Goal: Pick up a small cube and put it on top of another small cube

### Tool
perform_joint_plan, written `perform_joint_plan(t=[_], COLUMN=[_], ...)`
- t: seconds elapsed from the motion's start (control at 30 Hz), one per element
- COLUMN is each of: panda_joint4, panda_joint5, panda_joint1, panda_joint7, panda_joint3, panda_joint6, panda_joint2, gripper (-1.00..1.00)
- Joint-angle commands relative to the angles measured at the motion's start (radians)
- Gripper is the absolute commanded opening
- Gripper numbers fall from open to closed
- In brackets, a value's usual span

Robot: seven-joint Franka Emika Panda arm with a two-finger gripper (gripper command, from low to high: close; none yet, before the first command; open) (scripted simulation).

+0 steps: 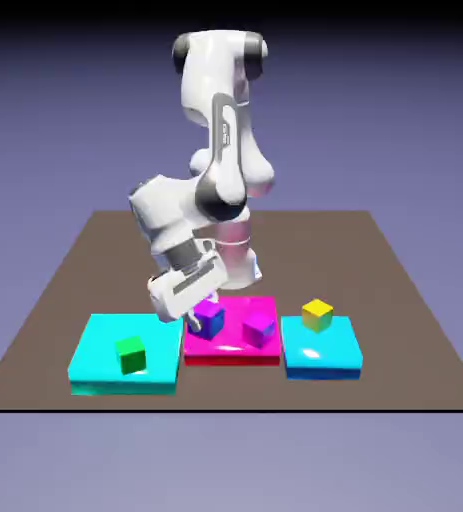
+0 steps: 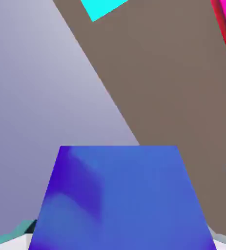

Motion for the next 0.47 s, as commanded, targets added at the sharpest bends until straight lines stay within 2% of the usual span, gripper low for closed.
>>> perform_joint_plan(t=[0.0,0.13,0.3,0.33,0.43], panda_joint4=[0.005,0.019,0.041,0.041,0.031], panda_joint5=[-0.004,-0.014,0.061,0.061,0.029], panda_joint1=[-0.018,-0.125,-0.090,-0.090,-0.105], panda_joint7=[0.011,0.042,-0.031,-0.031,0.000], panda_joint3=[-0.019,-0.075,-0.038,-0.038,-0.054], panda_joint6=[-0.013,-0.047,0.111,0.111,0.043], panda_joint2=[-0.001,-0.003,0.165,0.165,0.093], gripper=[-1.00,-1.00,-1.00,1.00,1.00])
